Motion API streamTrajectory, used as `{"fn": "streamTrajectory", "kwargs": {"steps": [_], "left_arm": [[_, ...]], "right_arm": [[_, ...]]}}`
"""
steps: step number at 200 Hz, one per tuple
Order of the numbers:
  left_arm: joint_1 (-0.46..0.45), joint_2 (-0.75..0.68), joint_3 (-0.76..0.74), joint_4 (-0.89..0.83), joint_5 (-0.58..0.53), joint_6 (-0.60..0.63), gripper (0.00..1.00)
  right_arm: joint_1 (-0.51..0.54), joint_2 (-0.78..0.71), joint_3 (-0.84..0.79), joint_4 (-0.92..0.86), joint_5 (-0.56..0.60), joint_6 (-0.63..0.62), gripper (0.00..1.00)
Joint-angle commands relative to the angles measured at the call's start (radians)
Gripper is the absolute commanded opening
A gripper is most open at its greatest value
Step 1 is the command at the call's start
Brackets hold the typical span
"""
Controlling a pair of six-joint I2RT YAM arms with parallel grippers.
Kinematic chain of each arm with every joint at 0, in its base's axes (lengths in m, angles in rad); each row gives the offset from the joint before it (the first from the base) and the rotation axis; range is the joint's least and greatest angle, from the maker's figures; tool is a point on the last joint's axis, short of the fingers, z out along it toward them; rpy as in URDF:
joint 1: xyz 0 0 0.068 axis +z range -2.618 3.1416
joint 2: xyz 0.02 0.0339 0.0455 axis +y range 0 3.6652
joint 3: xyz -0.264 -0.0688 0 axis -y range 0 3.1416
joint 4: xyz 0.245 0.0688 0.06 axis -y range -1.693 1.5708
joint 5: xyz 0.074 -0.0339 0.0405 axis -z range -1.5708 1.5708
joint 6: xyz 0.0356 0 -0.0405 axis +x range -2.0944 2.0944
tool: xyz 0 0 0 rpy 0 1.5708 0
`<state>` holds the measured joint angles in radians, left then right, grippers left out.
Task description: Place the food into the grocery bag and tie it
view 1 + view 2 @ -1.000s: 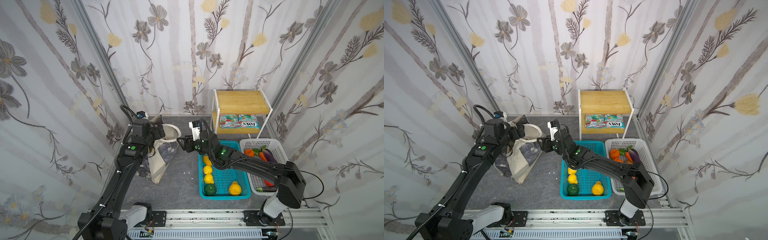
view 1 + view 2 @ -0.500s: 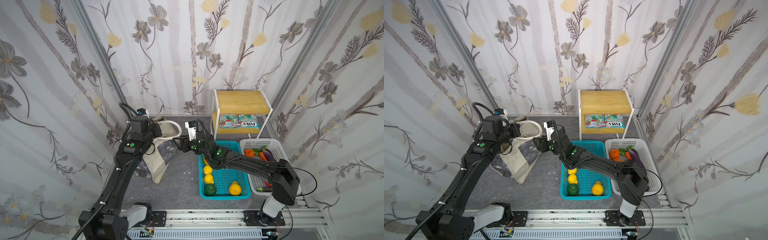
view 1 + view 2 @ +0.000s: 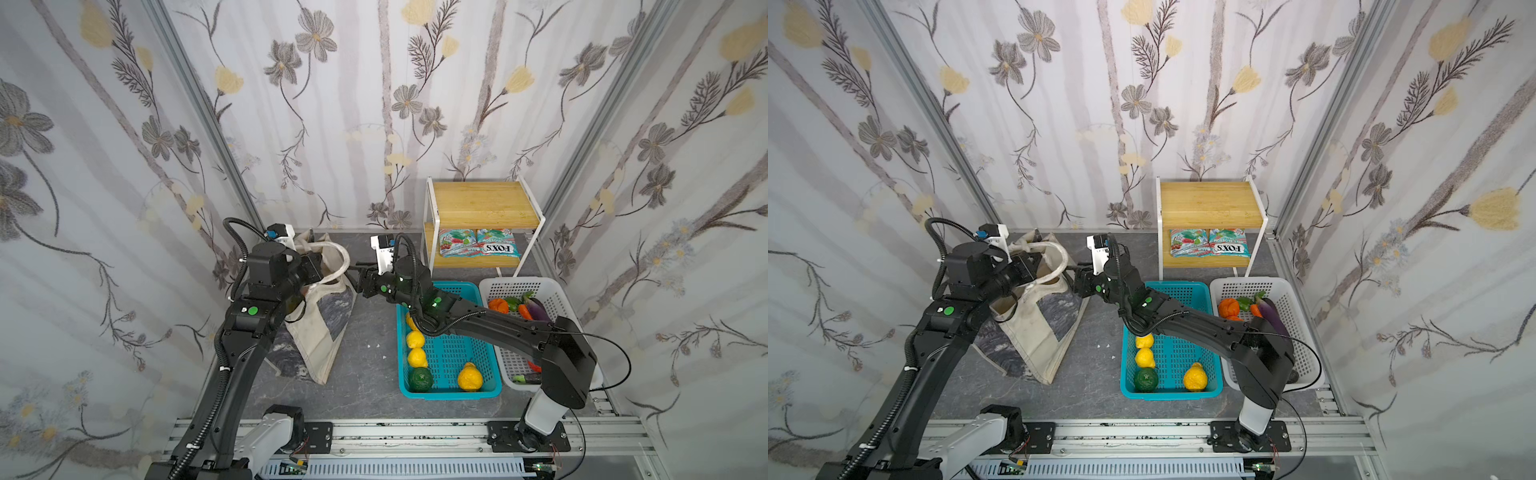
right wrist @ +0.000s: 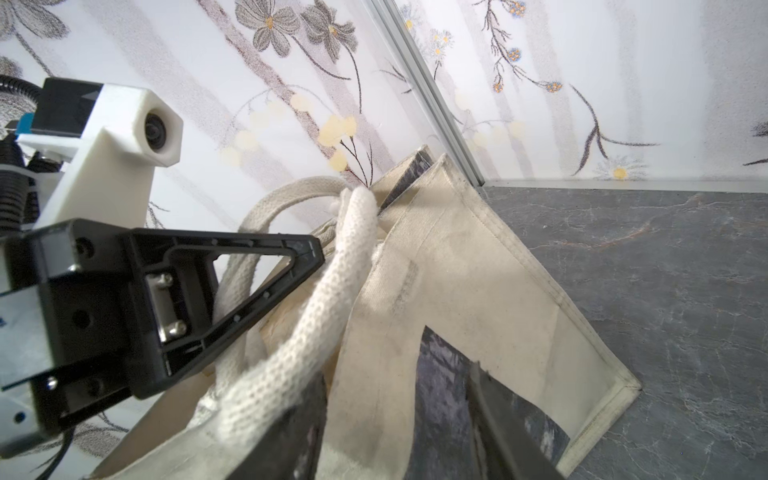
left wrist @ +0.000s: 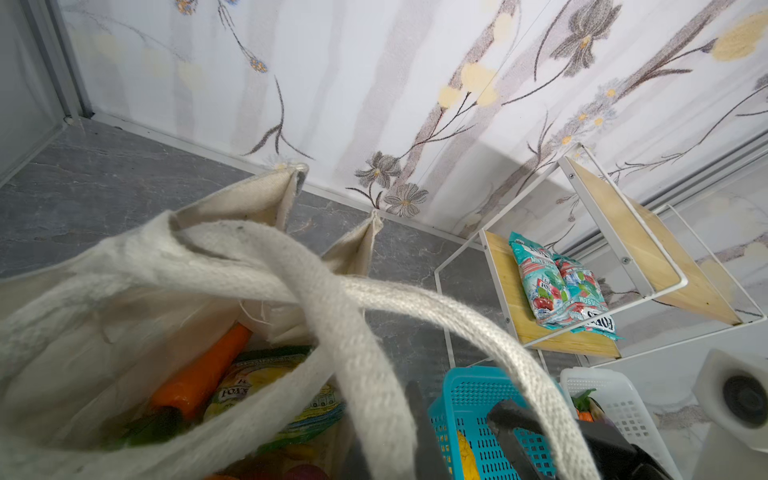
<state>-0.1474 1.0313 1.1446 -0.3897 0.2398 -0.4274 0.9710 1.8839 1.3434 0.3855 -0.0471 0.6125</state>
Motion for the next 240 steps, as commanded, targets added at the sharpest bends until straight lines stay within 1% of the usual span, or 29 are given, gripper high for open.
{"fn": "streamTrajectory", "kwargs": {"steps": [1, 4, 8, 23, 36, 40, 45, 48, 61, 68, 93, 104, 115, 124, 132, 139, 154, 159, 174, 203, 227, 240], "left_arm": [[-0.009, -0.003, 0.028, 0.121, 0.061, -0.046, 0.08], [-0.012, -0.004, 0.028, 0.126, 0.062, -0.049, 0.14], [-0.013, -0.002, 0.028, 0.131, 0.062, -0.053, 0.17], [-0.015, -0.003, 0.027, 0.144, 0.058, -0.065, 0.15], [-0.015, -0.008, 0.029, 0.158, 0.043, -0.071, 0.17], [-0.015, -0.009, 0.029, 0.167, 0.050, -0.074, 0.20], [-0.015, -0.011, 0.030, 0.182, 0.061, -0.081, 0.30], [-0.015, -0.011, 0.030, 0.192, 0.071, -0.089, 0.32], [-0.020, -0.005, 0.040, 0.224, 0.120, -0.115, 0.32], [-0.024, 0.001, 0.048, 0.228, 0.134, -0.120, 0.32], [-0.026, 0.000, 0.037, 0.232, 0.130, -0.117, 0.33], [-0.026, -0.014, 0.033, 0.232, 0.129, -0.118, 0.30], [-0.026, -0.033, 0.041, 0.233, 0.145, -0.125, 0.32], [-0.027, -0.046, 0.052, 0.238, 0.170, -0.139, 0.39], [-0.027, -0.053, 0.061, 0.242, 0.190, -0.149, 0.51], [-0.027, -0.058, 0.068, 0.242, 0.200, -0.150, 0.59], [-0.027, -0.068, 0.061, 0.241, 0.202, -0.132, 0.78], [-0.026, -0.071, 0.056, 0.239, 0.195, -0.127, 0.83], [-0.024, -0.088, 0.036, 0.236, 0.167, -0.120, 0.83], [-0.023, -0.096, 0.038, 0.236, 0.168, -0.116, 0.83], [-0.021, -0.089, 0.033, 0.236, 0.166, -0.113, 0.84], [-0.017, -0.092, 0.022, 0.235, 0.158, -0.108, 0.84]], "right_arm": [[0.002, -0.009, 0.000, 0.087, -0.072, 0.006, 0.55], [0.002, -0.009, 0.004, 0.092, -0.077, 0.006, 0.55], [0.002, -0.009, 0.009, 0.097, -0.081, 0.006, 0.55], [0.002, -0.002, 0.034, 0.111, -0.113, 0.006, 0.56], [-0.003, 0.002, 0.051, 0.122, -0.140, 0.021, 0.56], [-0.004, -0.001, 0.052, 0.129, -0.146, 0.026, 0.56], [-0.007, 0.000, 0.052, 0.138, -0.149, 0.032, 0.57], [-0.009, 0.000, 0.051, 0.140, -0.148, 0.035, 0.57], [-0.018, 0.008, 0.069, 0.094, -0.120, 0.055, 0.58], [-0.023, 0.013, 0.073, 0.078, -0.123, 0.058, 0.58], [-0.029, 0.029, 0.051, 0.104, -0.171, 0.082, 0.57], [-0.029, 0.033, 0.044, 0.111, -0.172, 0.091, 0.57], [-0.031, 0.041, 0.051, 0.098, -0.166, 0.090, 0.57], [-0.031, 0.054, 0.083, 0.053, -0.161, 0.073, 0.57], [-0.031, 0.069, 0.115, 0.014, -0.166, 0.065, 0.57], [-0.031, 0.073, 0.124, 0.005, -0.177, 0.064, 0.57], [-0.031, 0.055, 0.078, 0.101, -0.214, 0.065, 0.57], [-0.030, 0.044, 0.058, 0.135, -0.215, 0.067, 0.58], [-0.032, 0.014, 0.025, 0.157, -0.211, 0.057, 0.58], [-0.019, -0.013, 0.033, 0.090, -0.199, -0.010, 0.59], [0.000, -0.021, 0.022, 0.141, -0.226, -0.036, 0.59], [0.000, -0.010, 0.047, 0.096, -0.215, -0.046, 0.58]]}}
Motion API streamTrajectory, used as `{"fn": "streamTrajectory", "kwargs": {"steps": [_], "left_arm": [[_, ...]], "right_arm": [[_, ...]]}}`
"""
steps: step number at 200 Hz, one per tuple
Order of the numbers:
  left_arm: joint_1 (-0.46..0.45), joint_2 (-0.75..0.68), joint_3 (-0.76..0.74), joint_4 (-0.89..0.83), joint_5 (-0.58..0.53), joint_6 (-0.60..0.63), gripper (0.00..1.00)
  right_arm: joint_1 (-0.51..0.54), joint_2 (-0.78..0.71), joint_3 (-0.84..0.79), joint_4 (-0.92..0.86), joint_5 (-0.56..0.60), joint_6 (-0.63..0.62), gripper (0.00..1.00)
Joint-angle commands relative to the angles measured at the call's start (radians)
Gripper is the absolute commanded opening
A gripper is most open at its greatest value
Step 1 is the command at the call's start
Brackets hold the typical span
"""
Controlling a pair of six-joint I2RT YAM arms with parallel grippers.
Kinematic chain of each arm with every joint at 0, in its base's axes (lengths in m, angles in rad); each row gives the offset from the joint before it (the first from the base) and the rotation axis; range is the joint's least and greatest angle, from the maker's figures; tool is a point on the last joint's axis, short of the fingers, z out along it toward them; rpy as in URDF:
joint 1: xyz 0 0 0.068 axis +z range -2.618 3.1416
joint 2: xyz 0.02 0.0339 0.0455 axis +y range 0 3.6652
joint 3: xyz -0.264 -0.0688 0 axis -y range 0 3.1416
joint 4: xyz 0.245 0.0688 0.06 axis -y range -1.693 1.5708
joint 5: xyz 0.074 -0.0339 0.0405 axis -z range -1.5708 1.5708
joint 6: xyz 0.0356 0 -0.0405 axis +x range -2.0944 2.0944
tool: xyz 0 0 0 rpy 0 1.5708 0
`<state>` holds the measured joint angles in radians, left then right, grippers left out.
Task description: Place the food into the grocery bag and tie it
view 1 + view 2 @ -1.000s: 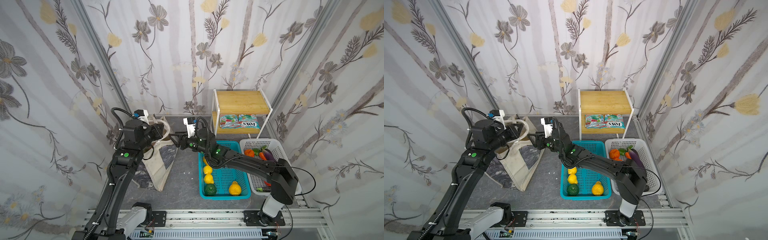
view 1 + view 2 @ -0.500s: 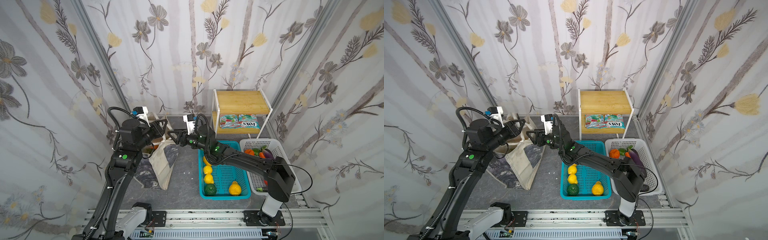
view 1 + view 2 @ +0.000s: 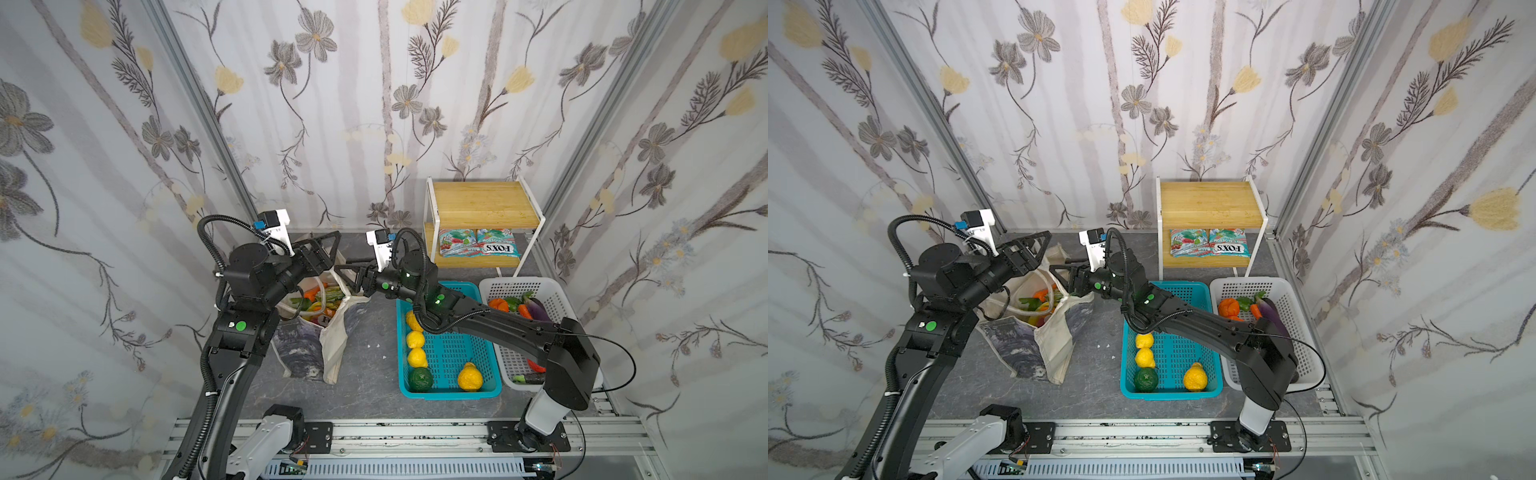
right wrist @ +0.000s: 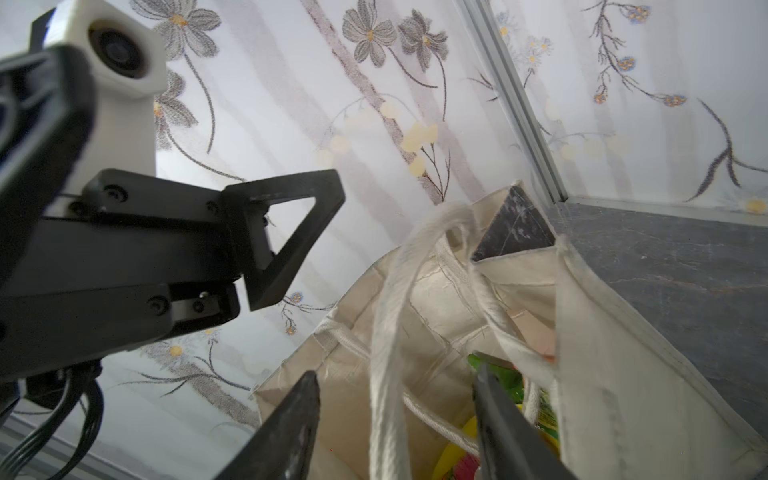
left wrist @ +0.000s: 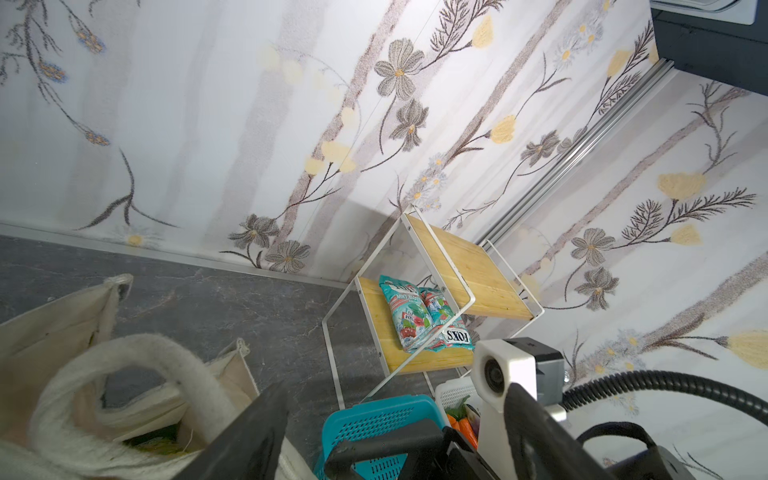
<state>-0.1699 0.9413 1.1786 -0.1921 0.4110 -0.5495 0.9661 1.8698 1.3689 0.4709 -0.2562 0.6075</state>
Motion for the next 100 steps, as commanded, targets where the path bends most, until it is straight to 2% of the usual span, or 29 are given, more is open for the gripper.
{"fn": "streamTrajectory", "kwargs": {"steps": [1, 23, 43, 55, 78, 100], "left_arm": [[0.006, -0.003, -0.012, 0.037, -0.013, 0.016, 0.84], [0.030, -0.021, -0.015, -0.003, -0.068, 0.045, 0.82], [0.074, -0.020, 0.027, -0.141, -0.240, 0.131, 0.77], [0.116, -0.001, 0.041, -0.210, -0.328, 0.189, 0.76], [0.182, 0.050, 0.001, -0.253, -0.304, 0.228, 0.75], [0.177, 0.090, -0.053, -0.276, -0.383, 0.280, 0.72]], "right_arm": [[0.005, 0.004, 0.023, 0.008, -0.005, -0.042, 0.58], [0.012, 0.017, 0.072, -0.110, 0.066, -0.091, 0.59], [0.019, 0.085, 0.236, -0.346, 0.149, -0.112, 0.59], [0.018, 0.132, 0.305, -0.412, 0.148, -0.114, 0.58], [0.020, 0.202, 0.389, -0.438, 0.122, -0.112, 0.55], [0.020, 0.254, 0.478, -0.518, 0.159, -0.111, 0.45]]}}
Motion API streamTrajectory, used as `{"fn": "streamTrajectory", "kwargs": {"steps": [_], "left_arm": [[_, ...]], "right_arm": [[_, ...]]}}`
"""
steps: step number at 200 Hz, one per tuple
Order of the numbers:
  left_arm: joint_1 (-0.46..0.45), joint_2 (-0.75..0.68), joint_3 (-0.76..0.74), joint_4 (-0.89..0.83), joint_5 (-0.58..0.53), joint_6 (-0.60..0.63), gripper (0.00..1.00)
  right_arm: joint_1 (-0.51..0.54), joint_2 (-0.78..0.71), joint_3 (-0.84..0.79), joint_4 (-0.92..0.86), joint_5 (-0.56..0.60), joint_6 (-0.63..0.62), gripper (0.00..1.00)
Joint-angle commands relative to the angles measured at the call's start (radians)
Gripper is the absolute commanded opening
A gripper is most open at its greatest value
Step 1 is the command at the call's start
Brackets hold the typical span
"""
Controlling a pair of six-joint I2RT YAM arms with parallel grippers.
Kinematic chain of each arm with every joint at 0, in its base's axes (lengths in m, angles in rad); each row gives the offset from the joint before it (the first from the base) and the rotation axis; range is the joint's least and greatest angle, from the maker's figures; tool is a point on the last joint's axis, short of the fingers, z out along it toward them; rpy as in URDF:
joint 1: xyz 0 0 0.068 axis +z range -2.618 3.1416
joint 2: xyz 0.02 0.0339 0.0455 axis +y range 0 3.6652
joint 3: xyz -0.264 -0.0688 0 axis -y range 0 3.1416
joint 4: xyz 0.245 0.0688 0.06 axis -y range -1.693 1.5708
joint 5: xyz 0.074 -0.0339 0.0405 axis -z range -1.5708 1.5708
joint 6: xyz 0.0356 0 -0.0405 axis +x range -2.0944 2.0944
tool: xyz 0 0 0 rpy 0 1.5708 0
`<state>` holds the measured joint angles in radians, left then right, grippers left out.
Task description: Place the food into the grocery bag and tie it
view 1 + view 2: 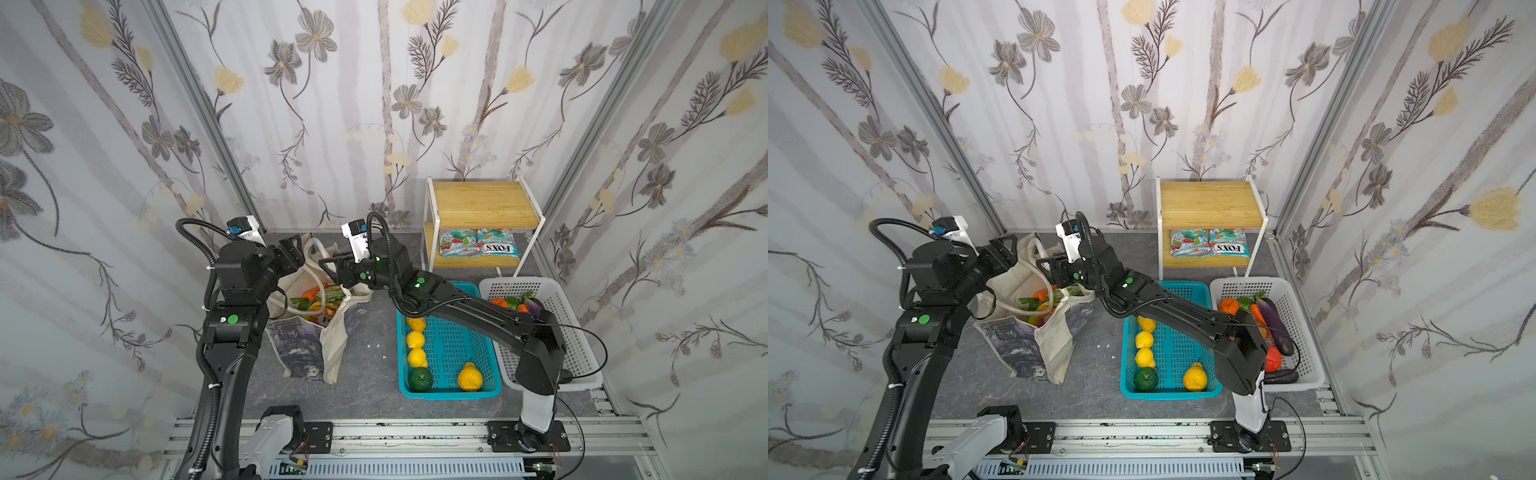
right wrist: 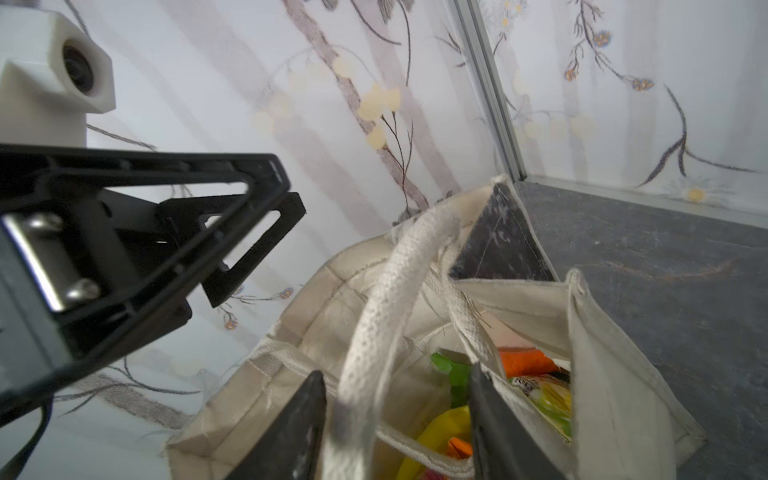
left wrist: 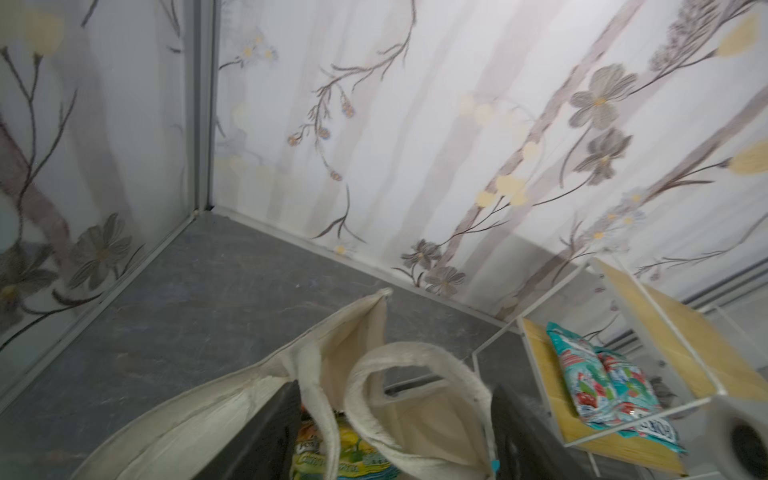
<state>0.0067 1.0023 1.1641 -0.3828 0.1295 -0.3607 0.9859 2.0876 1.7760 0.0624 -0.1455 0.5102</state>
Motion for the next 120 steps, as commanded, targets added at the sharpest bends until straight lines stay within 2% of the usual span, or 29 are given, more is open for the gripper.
{"fn": "streamTrajectory", "kwargs": {"steps": [1, 7, 15, 25, 32, 48, 84, 98, 120], "left_arm": [[0.000, 0.030, -0.040, -0.087, -0.107, 0.095, 0.72], [-0.004, 0.038, -0.048, -0.097, -0.139, 0.118, 0.72], [-0.017, 0.063, -0.045, -0.124, -0.173, 0.150, 0.70], [-0.078, 0.108, -0.018, -0.176, -0.252, 0.177, 0.71], [-0.122, 0.137, -0.008, -0.200, -0.311, 0.184, 0.74], [-0.171, 0.187, -0.014, -0.218, -0.408, 0.177, 0.84], [-0.183, 0.252, -0.012, -0.203, -0.417, 0.146, 0.83], [-0.197, 0.292, -0.018, -0.206, -0.458, 0.163, 0.84], [-0.209, 0.316, -0.027, -0.207, -0.371, 0.164, 0.94]], "right_arm": [[0.000, 0.037, 0.072, -0.112, 0.053, -0.014, 0.45], [0.000, 0.039, 0.073, -0.125, 0.076, -0.014, 0.40], [-0.002, 0.035, 0.067, -0.131, 0.096, -0.018, 0.29], [-0.008, 0.031, 0.054, -0.138, 0.120, -0.017, 0.15], [-0.014, 0.022, 0.042, -0.147, 0.145, -0.004, 0.10], [-0.021, -0.014, -0.005, -0.154, 0.178, 0.007, 0.09], [-0.023, -0.137, -0.181, -0.070, 0.305, 0.028, 0.06], [-0.025, -0.178, -0.234, -0.044, 0.339, 0.049, 0.05], [-0.026, -0.216, -0.301, 0.033, 0.346, 0.058, 0.04]]}}
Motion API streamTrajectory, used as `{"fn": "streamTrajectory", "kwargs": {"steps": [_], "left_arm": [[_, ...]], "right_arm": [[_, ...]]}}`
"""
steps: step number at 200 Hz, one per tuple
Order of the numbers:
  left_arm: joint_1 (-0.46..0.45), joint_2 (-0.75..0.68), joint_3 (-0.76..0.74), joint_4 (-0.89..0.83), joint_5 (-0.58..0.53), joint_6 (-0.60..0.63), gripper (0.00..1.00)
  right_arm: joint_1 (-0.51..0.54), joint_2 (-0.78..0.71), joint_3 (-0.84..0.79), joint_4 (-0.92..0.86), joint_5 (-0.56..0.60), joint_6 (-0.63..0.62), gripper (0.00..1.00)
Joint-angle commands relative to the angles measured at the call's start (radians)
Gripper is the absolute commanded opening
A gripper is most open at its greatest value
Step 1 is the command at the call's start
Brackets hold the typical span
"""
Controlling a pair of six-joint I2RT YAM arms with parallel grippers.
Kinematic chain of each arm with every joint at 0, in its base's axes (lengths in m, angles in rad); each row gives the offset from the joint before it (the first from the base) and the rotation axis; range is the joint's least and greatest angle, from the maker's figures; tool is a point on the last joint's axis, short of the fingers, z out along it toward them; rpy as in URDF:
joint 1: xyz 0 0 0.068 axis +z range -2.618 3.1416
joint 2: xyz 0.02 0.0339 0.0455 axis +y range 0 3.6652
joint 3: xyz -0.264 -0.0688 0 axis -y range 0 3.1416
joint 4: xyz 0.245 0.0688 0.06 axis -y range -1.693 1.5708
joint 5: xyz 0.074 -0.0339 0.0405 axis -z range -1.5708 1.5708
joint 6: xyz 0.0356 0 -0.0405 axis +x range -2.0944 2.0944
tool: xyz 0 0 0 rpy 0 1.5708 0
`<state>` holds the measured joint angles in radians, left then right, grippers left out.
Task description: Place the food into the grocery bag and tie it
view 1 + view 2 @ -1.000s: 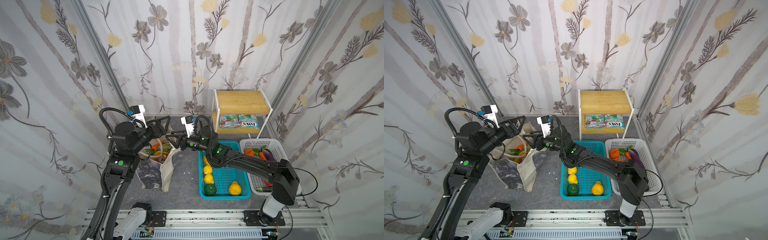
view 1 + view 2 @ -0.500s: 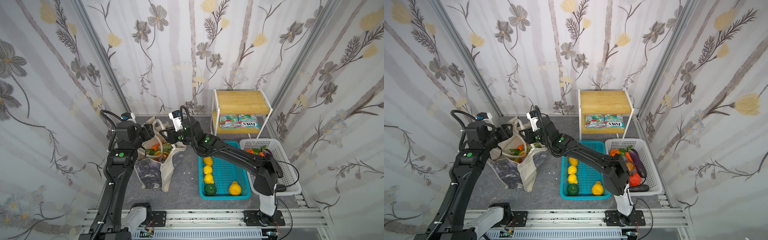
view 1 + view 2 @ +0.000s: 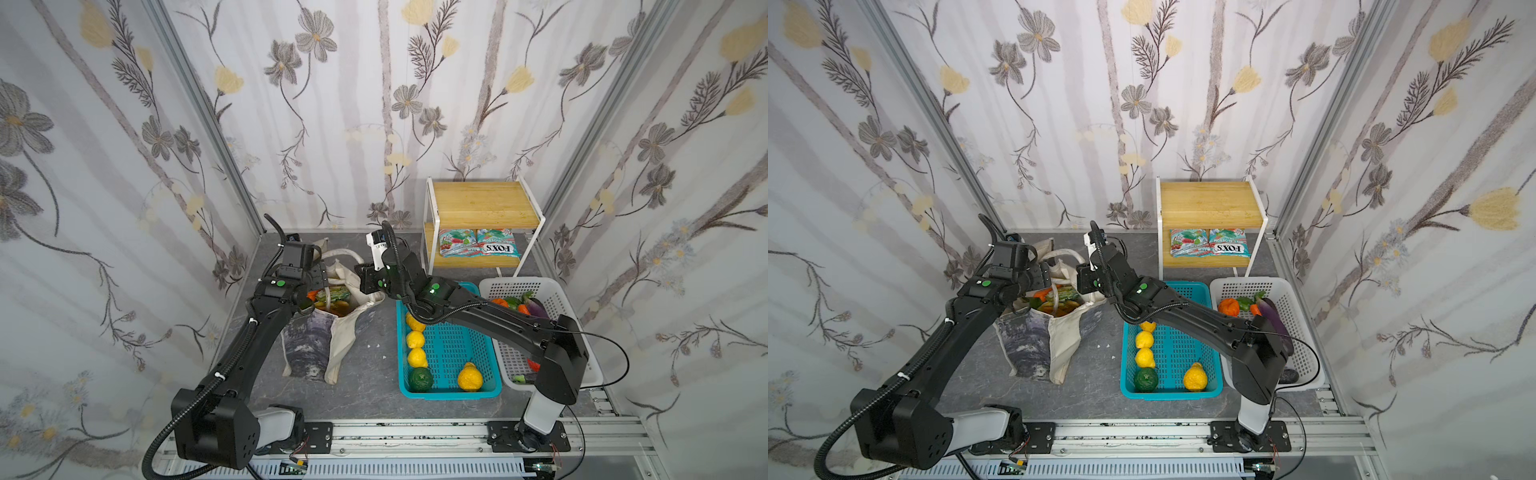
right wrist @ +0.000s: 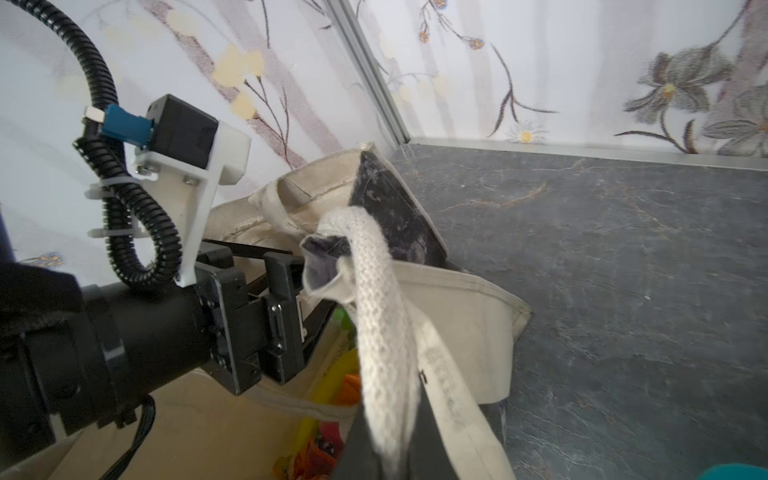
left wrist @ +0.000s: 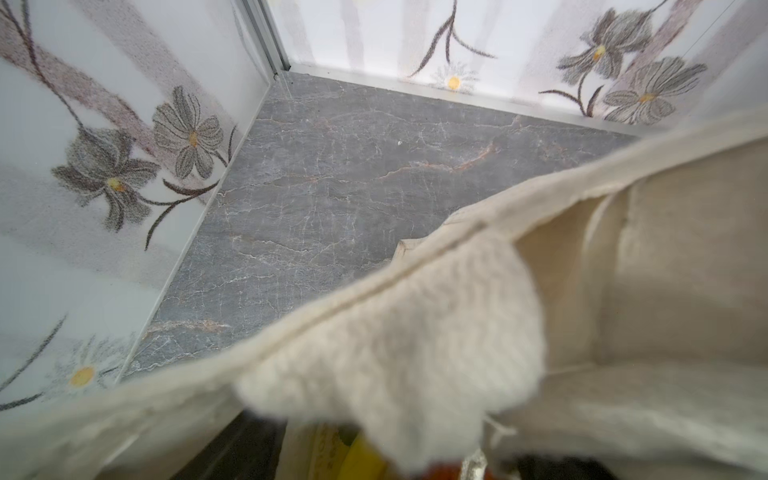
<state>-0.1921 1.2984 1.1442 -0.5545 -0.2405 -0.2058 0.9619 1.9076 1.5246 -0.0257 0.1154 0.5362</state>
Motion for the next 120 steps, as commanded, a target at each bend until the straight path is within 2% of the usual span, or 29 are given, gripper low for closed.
{"fn": "streamTrajectory", "kwargs": {"steps": [1, 21, 33, 49, 59, 70, 90, 120], "left_arm": [[-0.011, 0.020, -0.007, -0.034, 0.001, 0.008, 0.94], [-0.007, -0.025, -0.014, 0.022, 0.034, -0.024, 0.93], [0.017, -0.096, 0.010, 0.056, 0.111, -0.039, 0.93], [0.048, -0.179, 0.068, 0.081, 0.184, -0.065, 0.99], [0.062, -0.207, 0.117, 0.078, 0.205, -0.068, 1.00], [0.072, -0.232, 0.140, 0.074, 0.179, -0.087, 1.00], [0.094, -0.233, 0.128, 0.071, 0.146, -0.101, 1.00], [0.099, -0.200, 0.092, 0.079, 0.253, -0.105, 1.00]], "right_arm": [[-0.002, -0.037, -0.051, 0.124, 0.085, 0.032, 0.04], [-0.007, -0.050, -0.069, 0.126, 0.123, 0.037, 0.00], [-0.011, -0.070, -0.079, 0.125, 0.142, 0.030, 0.00], [-0.011, -0.102, -0.104, 0.146, 0.176, 0.012, 0.00], [-0.012, -0.118, -0.116, 0.162, 0.200, 0.006, 0.00], [-0.012, -0.133, -0.136, 0.191, 0.212, -0.002, 0.00], [-0.005, -0.152, -0.167, 0.238, 0.221, -0.014, 0.00], [-0.007, -0.154, -0.171, 0.238, 0.217, -0.012, 0.00]]}}
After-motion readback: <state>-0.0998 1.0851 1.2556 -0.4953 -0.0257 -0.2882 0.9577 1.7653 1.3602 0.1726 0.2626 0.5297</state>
